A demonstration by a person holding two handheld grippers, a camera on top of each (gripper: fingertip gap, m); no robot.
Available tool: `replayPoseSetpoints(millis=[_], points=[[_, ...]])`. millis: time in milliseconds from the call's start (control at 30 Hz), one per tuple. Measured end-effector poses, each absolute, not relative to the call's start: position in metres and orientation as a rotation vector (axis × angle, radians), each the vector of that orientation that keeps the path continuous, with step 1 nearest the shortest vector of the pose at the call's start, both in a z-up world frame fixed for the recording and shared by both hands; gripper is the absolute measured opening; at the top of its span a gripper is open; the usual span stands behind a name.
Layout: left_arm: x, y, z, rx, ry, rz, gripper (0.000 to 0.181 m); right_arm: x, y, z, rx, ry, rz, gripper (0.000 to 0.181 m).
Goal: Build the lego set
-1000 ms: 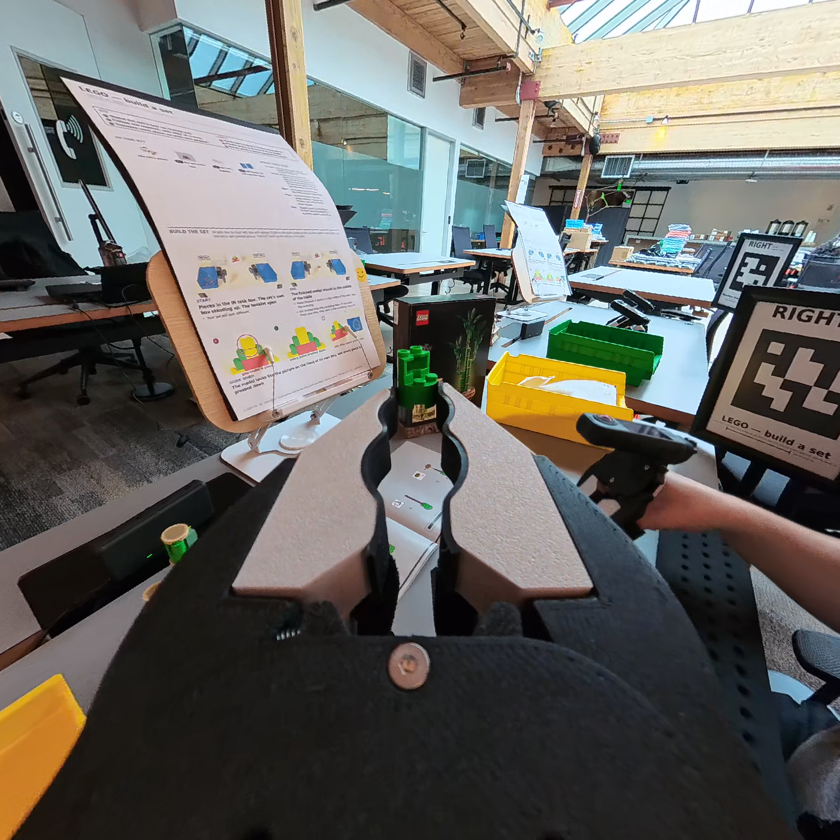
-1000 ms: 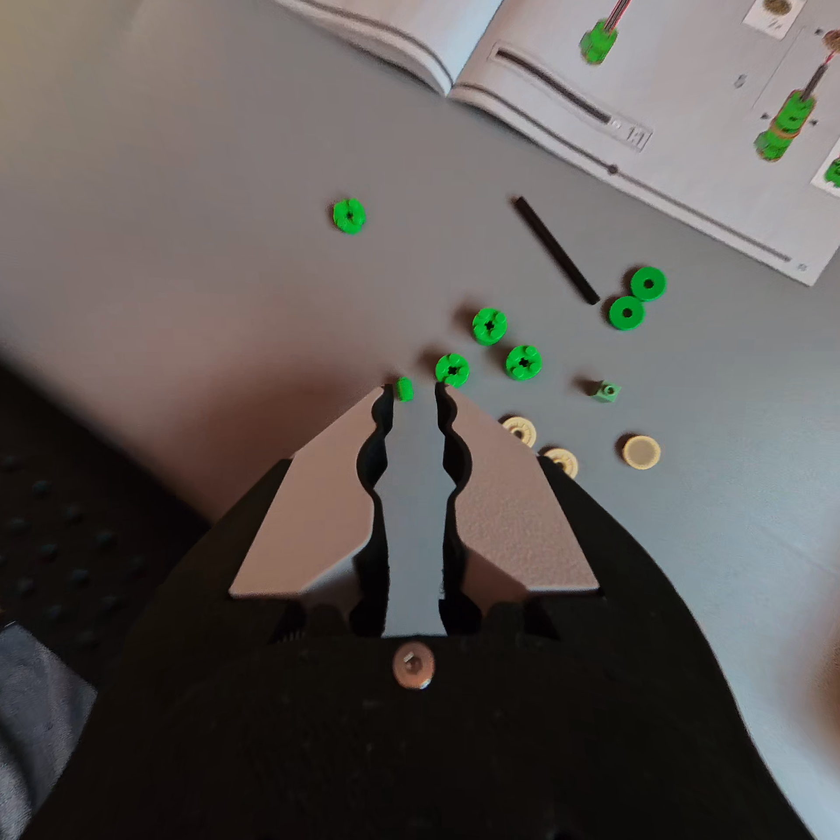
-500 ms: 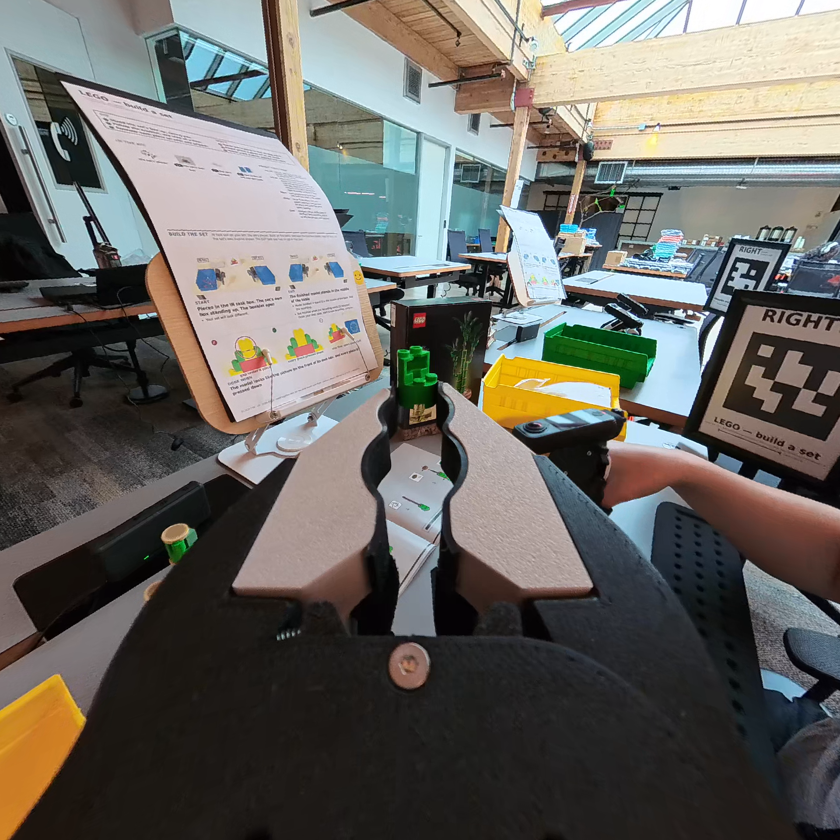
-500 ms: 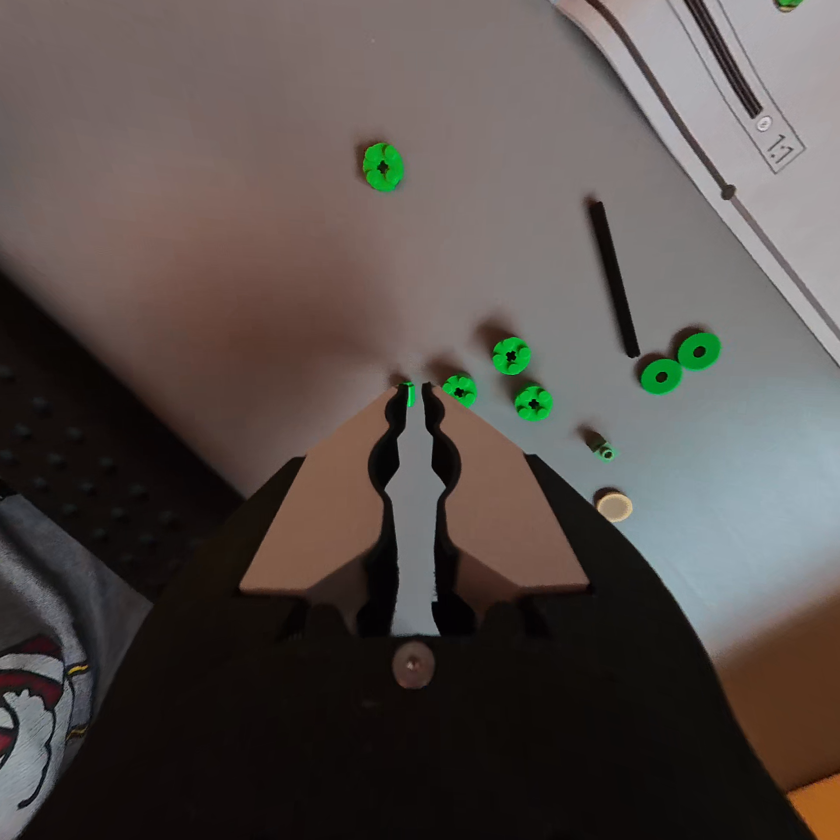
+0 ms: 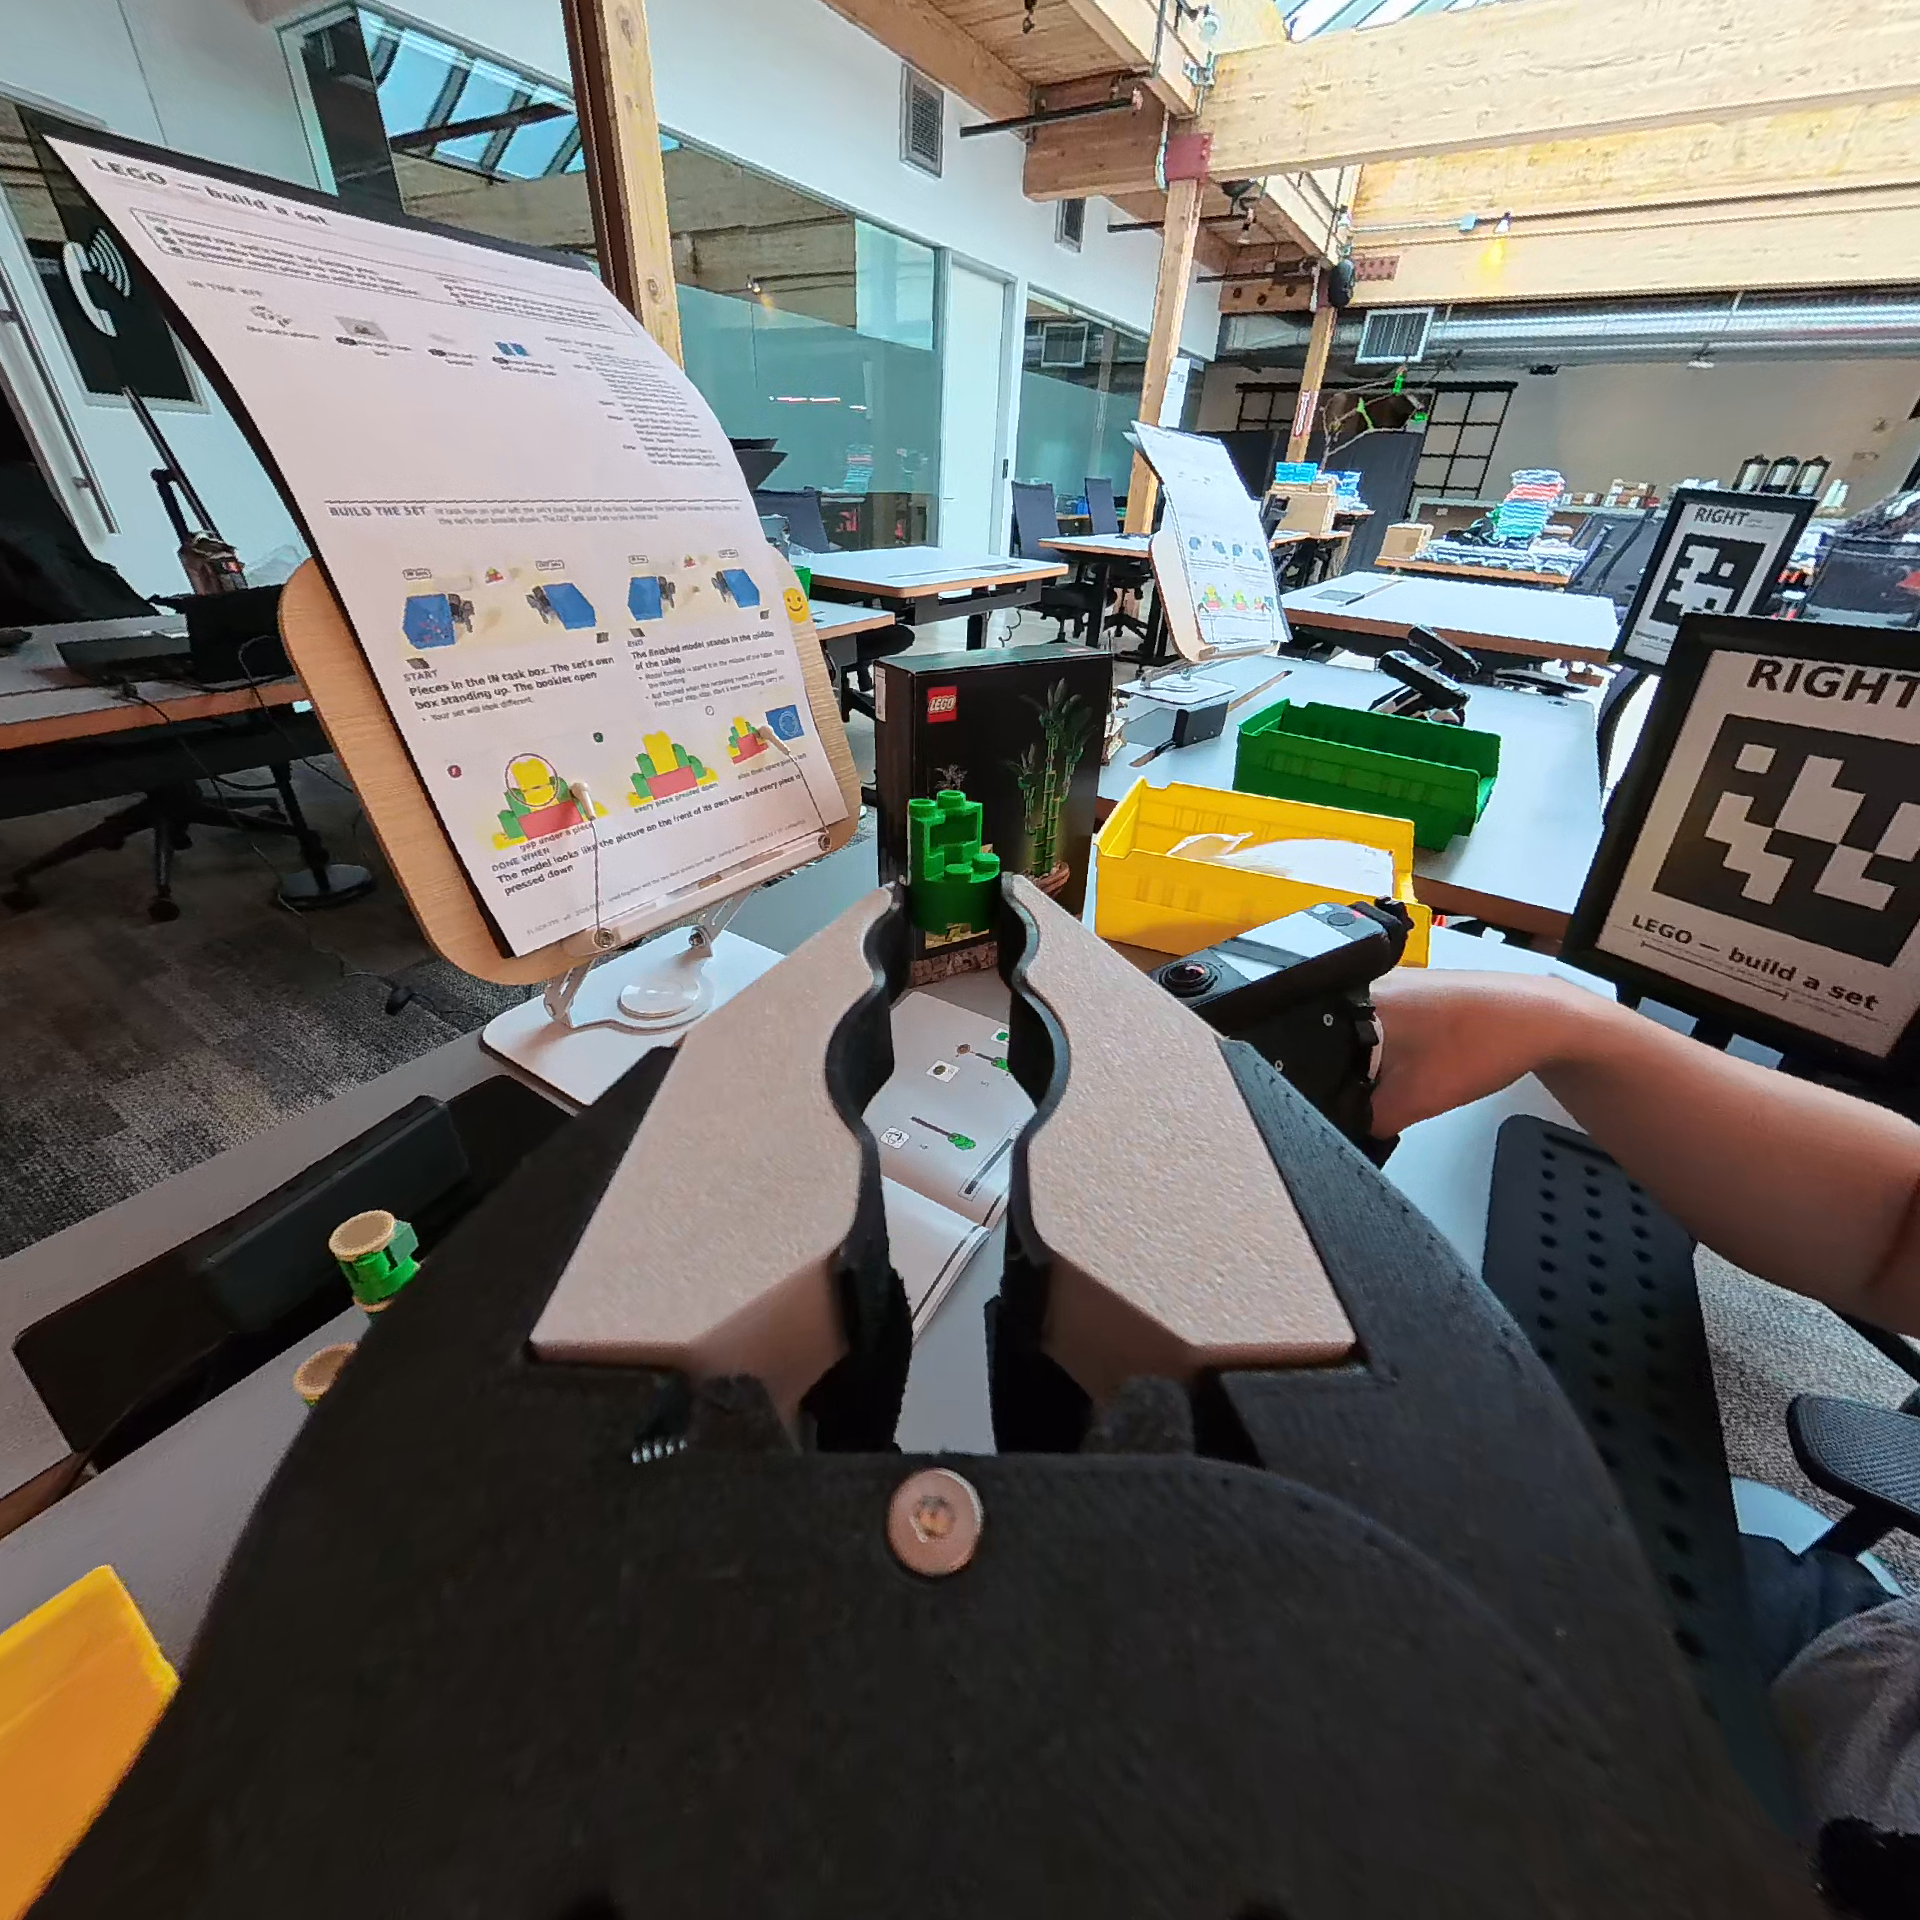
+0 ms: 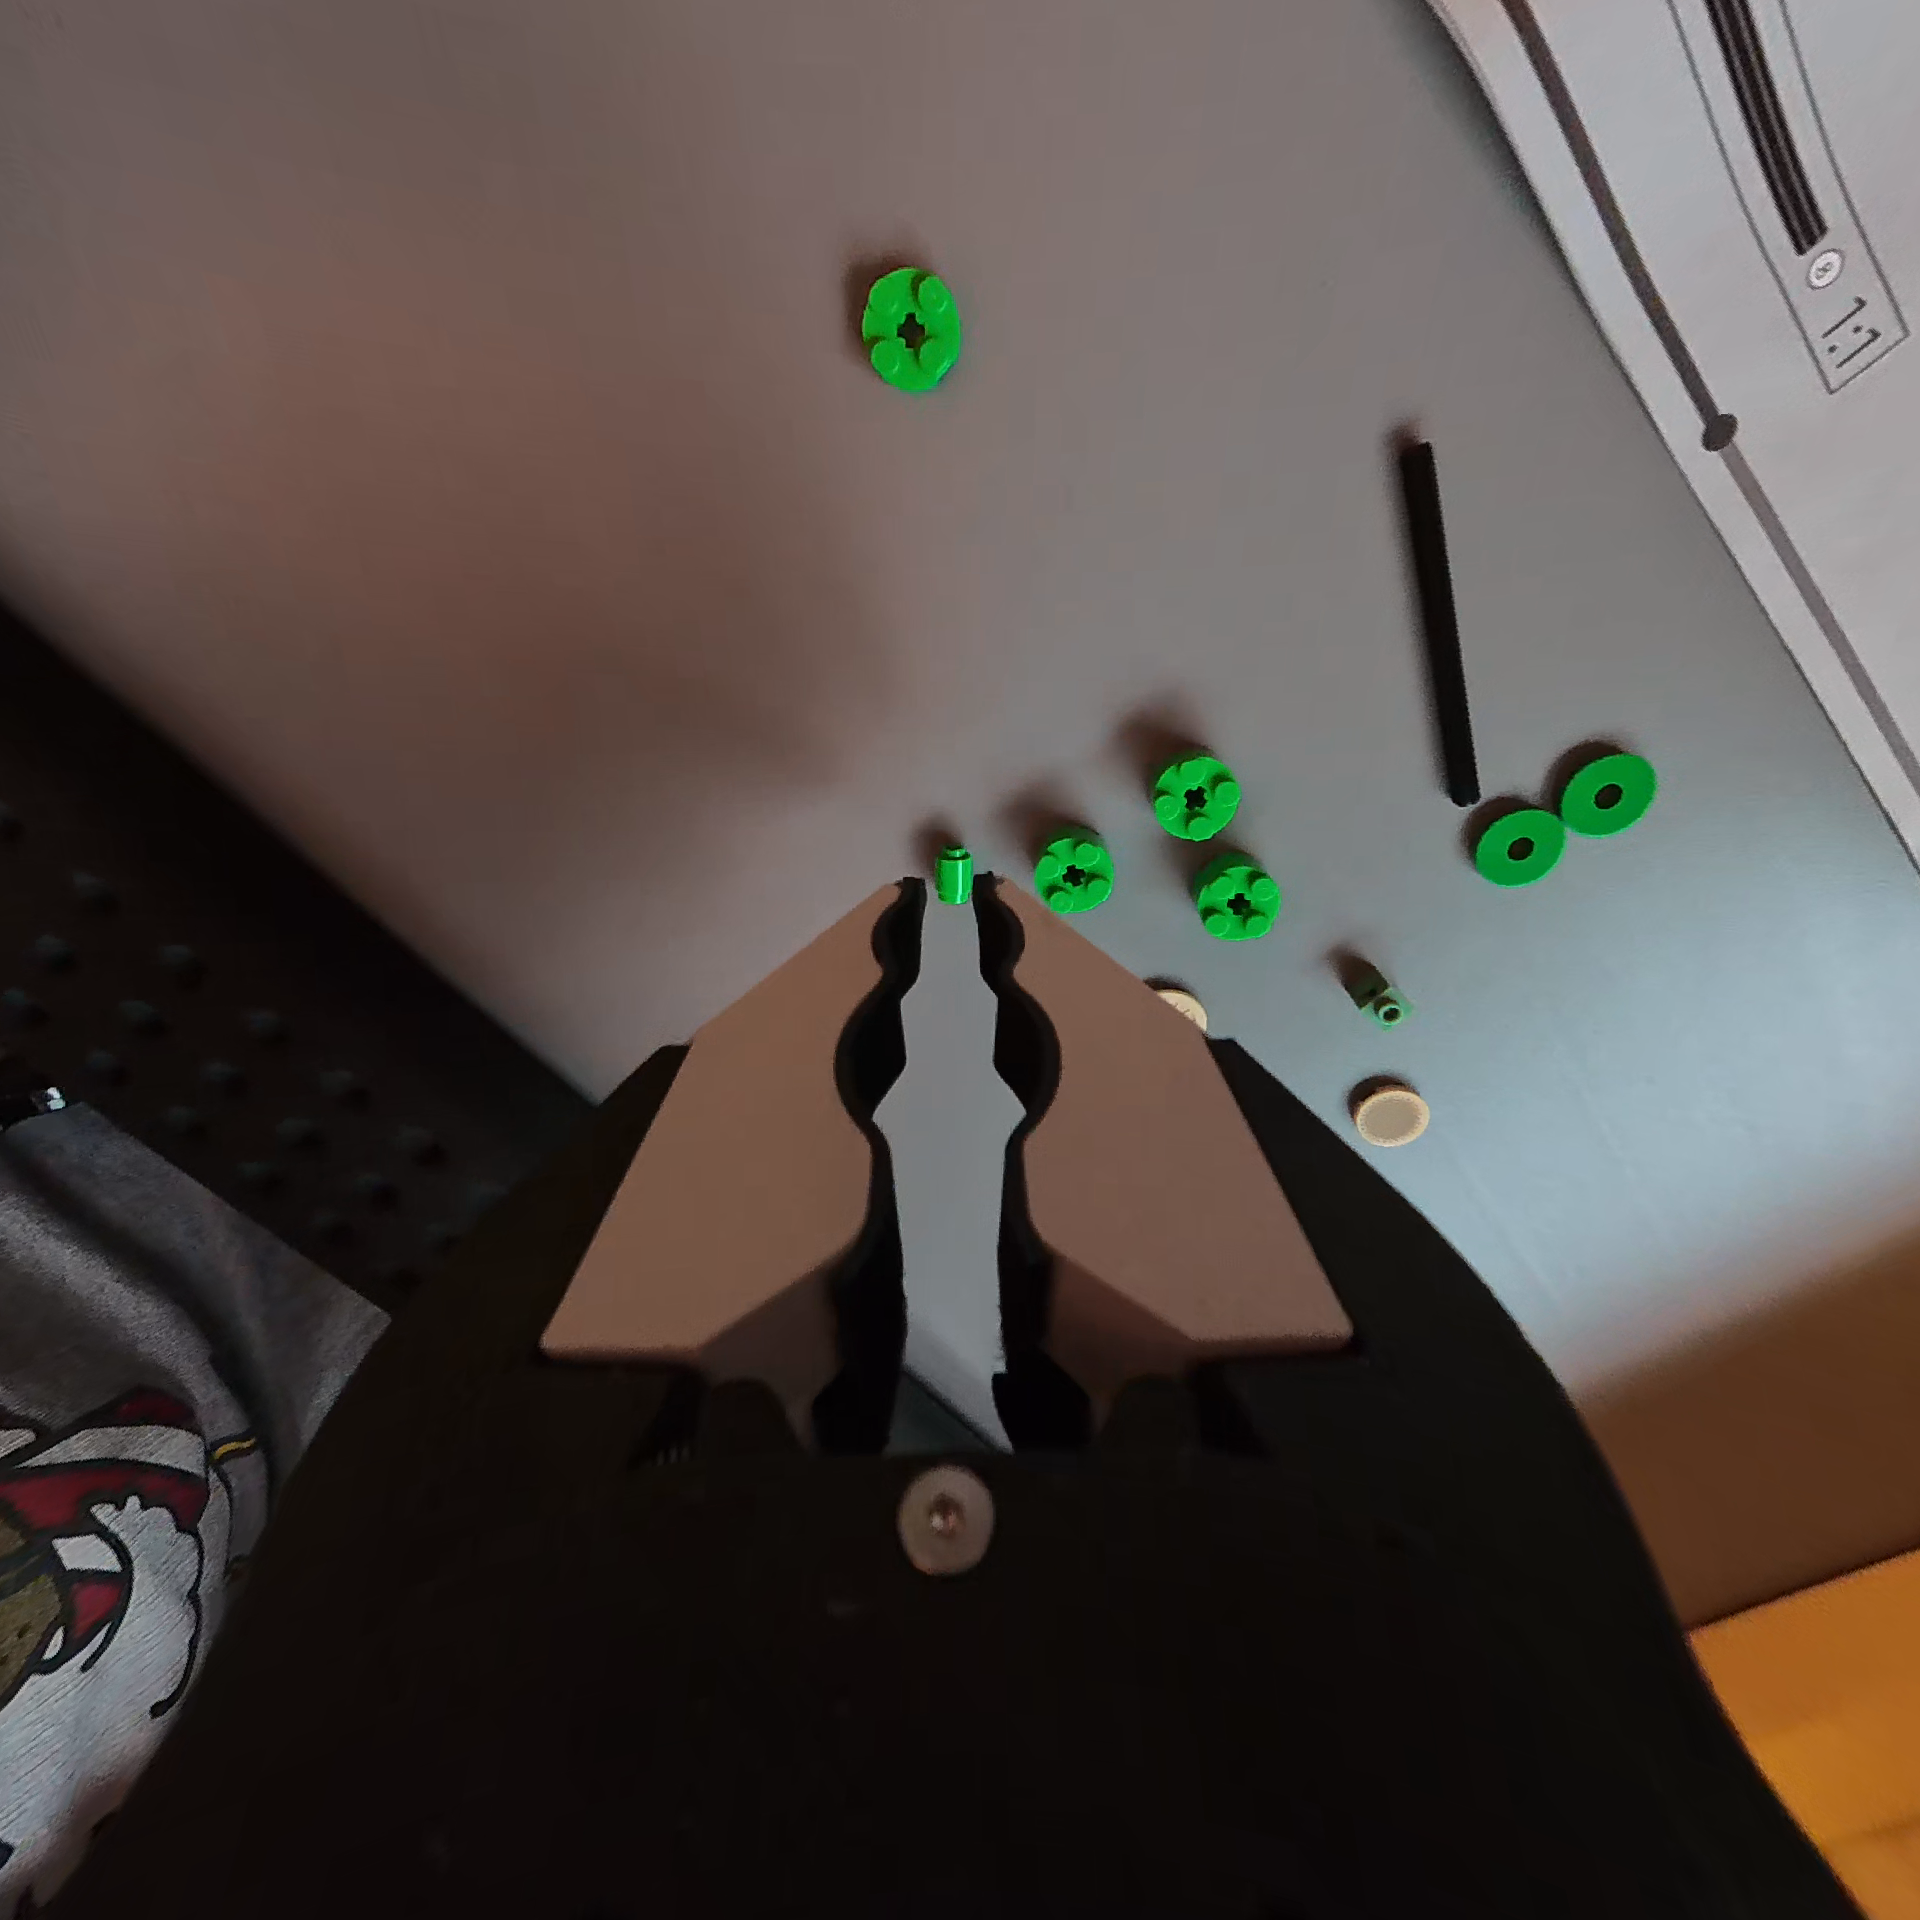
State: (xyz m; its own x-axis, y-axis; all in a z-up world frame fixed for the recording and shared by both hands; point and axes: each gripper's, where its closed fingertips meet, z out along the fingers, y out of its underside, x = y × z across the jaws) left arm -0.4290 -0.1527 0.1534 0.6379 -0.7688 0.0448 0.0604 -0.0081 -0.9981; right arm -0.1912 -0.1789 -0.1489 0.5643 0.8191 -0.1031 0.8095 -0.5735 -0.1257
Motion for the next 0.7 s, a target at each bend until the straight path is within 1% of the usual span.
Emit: replayPoseSetpoints(millis=[33, 700], points=[[-0.429, -0.153, 0.154, -1.441, 0.635, -0.73, 0.014, -0.191, -0.179, -0.149, -2.724, -1.421, 0.228, 0.01], [-0.44, -0.157, 0.156, -1.421, 0.612, -0.75, 0.014, -0.192, -0.179, -0.149, -2.785, -1.477, 0.209, 0.016]])
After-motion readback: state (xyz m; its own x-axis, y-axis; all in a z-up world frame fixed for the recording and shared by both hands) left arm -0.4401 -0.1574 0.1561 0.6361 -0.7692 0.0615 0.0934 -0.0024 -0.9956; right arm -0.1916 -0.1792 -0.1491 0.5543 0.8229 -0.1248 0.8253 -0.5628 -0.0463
